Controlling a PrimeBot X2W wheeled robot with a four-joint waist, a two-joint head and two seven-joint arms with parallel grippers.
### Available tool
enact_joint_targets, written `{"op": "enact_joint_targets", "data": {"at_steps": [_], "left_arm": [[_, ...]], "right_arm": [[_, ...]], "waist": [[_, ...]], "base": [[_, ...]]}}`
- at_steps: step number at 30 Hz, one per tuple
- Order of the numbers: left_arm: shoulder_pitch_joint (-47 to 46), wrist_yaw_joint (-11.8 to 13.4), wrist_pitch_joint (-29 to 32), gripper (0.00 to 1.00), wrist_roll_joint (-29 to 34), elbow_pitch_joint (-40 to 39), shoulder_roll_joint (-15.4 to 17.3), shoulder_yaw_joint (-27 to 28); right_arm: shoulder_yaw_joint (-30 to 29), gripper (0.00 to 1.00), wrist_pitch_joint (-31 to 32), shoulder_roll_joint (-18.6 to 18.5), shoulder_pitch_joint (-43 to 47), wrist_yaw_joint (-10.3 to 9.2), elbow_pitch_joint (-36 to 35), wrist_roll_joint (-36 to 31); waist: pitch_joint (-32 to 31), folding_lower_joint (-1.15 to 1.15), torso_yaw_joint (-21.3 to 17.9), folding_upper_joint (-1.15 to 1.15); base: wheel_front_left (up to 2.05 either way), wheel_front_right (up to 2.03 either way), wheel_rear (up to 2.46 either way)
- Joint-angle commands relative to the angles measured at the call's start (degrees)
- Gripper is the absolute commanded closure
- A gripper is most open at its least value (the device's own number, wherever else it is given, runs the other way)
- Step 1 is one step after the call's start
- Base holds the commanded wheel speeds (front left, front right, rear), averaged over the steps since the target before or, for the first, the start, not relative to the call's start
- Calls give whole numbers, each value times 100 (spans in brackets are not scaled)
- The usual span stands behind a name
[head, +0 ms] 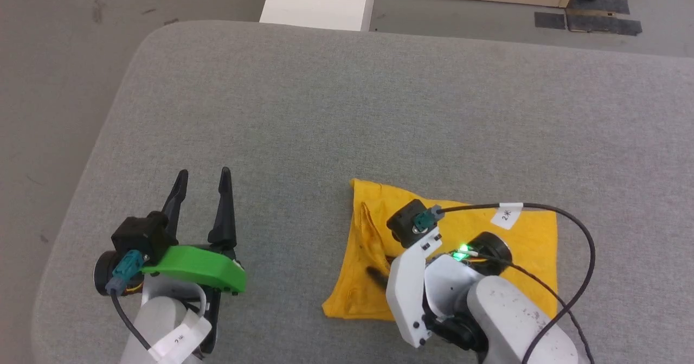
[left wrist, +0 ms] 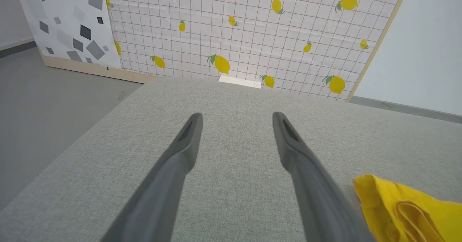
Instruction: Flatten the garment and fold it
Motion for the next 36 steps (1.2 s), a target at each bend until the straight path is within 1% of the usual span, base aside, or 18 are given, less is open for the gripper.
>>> {"op": "enact_joint_targets", "data": {"at_steps": [1, 3, 4, 8, 11, 16, 17, 19, 22, 26, 27, 30, 36], "left_arm": [[-99, -34, -44, 0, 39, 19, -31, 16], [-73, -35, -44, 0, 48, 35, -35, 17], [-24, -36, -44, 0, 42, 54, -40, 26], [54, -37, -44, 0, 43, 70, -44, 43], [121, -38, -44, 0, 48, 50, -46, 90], [237, -39, -44, 0, 62, 3, -49, 129], [252, -39, -44, 0, 64, -9, -50, 132], [265, -39, -44, 0, 66, -27, -51, 127], [274, -40, -44, 0, 68, -58, -53, 119], [298, -40, -44, 0, 60, -113, -56, 114], [300, -40, -44, 0, 59, -127, -56, 108], [291, -41, -44, 0, 60, -154, -58, 94], [279, -41, -44, 0, 56, -167, -59, 96]], "right_arm": [[50, 0, -152, 4, -111, -9, -7, 194], [39, 0, -429, 4, -133, -9, -124, 448], [-64, 0, -1050, 4, -129, -9, -453, 873], [-480, 0, -2033, 4, 60, -9, -1126, 1460], [-1036, 0, -2596, 4, 299, -9, -1549, 1462], [-2161, 0, -2995, 4, 891, -9, -1883, 1523], [-2425, 0, -3003, 4, 1027, -9, -1889, 1431], [-2864, 0, -3012, 4, 1265, -9, -1885, 1471], [-3401, 0, -2927, 4, 1571, -9, -1793, 1522], [-3981, 0, -2511, 4, 1874, -9, -1337, 1839], [-4076, 0, -2326, 4, 1922, -9, -1141, 1947], [-4200, 0, -1923, 4, 1931, -9, -700, 2247], [-3995, 0, -1205, 4, 1733, -9, 9, 2750]], "waist": [[-39, -1, -41, 0], [-87, -1, -73, 0], [-198, -1, -150, 0], [-361, -1, -263, 0], [-471, -1, -375, 0], [-603, -1, -523, 0], [-618, -1, -543, 0], [-636, -1, -567, 0], [-648, -1, -601, 0], [-647, -1, -632, 0], [-638, -1, -633, 0], [-611, -1, -627, 0], [-540, -1, -574, 0]], "base": [[0, 0, 0], [0, 0, 0], [0, 0, 0], [0, 0, 0], [0, 0, 0], [0, 0, 0], [0, 0, 0], [0, 0, 0], [0, 0, 0], [0, 0, 0], [0, 0, 0], [0, 0, 0], [0, 0, 0]]}}
